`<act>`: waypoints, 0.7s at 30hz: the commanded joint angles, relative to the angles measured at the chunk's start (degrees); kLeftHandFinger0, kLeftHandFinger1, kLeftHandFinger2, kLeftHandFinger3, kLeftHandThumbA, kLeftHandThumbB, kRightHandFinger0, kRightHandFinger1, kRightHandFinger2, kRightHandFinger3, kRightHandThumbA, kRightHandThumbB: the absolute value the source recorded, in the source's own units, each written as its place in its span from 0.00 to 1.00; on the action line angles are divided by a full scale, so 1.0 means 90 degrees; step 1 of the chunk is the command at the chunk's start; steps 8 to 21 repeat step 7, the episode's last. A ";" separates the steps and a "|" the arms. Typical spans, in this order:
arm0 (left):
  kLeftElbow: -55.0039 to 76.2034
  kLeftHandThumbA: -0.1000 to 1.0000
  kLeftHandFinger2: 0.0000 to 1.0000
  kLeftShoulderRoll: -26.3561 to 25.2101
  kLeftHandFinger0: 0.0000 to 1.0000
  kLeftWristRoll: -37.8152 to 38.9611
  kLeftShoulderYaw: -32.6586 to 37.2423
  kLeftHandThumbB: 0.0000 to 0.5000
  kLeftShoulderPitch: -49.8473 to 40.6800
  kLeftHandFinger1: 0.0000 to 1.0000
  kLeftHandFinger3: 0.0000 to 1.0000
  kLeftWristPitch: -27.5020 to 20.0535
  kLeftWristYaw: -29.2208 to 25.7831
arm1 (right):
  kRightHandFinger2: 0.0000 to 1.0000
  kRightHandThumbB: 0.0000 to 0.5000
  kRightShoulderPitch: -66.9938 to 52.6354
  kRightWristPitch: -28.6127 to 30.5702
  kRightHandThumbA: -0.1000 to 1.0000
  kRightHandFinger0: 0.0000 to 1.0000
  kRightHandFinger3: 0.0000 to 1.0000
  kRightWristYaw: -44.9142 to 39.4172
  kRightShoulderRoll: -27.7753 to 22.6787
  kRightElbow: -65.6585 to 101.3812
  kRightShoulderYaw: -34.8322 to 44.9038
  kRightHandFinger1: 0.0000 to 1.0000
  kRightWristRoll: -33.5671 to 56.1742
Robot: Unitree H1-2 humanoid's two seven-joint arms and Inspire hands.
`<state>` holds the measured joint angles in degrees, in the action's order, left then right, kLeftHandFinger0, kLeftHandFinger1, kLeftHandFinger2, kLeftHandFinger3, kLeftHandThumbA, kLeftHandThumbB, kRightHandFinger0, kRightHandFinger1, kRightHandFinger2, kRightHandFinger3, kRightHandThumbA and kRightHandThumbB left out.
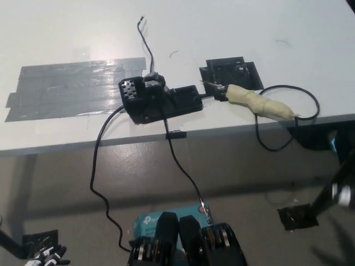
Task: The robot uses its right hand to grab the soldering gun kept on the middle of the table and pulls it out of its base and keep it on the right side of the base
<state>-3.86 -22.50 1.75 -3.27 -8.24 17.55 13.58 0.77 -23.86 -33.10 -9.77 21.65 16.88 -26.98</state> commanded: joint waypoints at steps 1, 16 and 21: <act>0.0111 0.80 0.75 -0.0170 0.48 0.0088 -0.0063 0.73 0.0072 0.66 0.92 0.0051 0.0117 | 1.00 0.21 -0.0301 0.0812 0.71 1.00 1.00 0.0824 0.0375 0.0101 0.0027 1.00 0.0914; 0.0257 0.81 0.77 -0.0180 0.46 0.0135 -0.0147 0.71 -0.0040 0.66 0.95 0.0029 0.0105 | 1.00 0.24 -0.0570 0.2357 0.50 1.00 1.00 0.1646 0.0031 -0.2021 -0.0612 1.00 0.0186; 0.0257 0.81 0.77 -0.0180 0.46 0.0135 -0.0147 0.71 -0.0040 0.66 0.95 0.0029 0.0105 | 1.00 0.24 -0.0570 0.2357 0.50 1.00 1.00 0.1646 0.0031 -0.2021 -0.0612 1.00 0.0186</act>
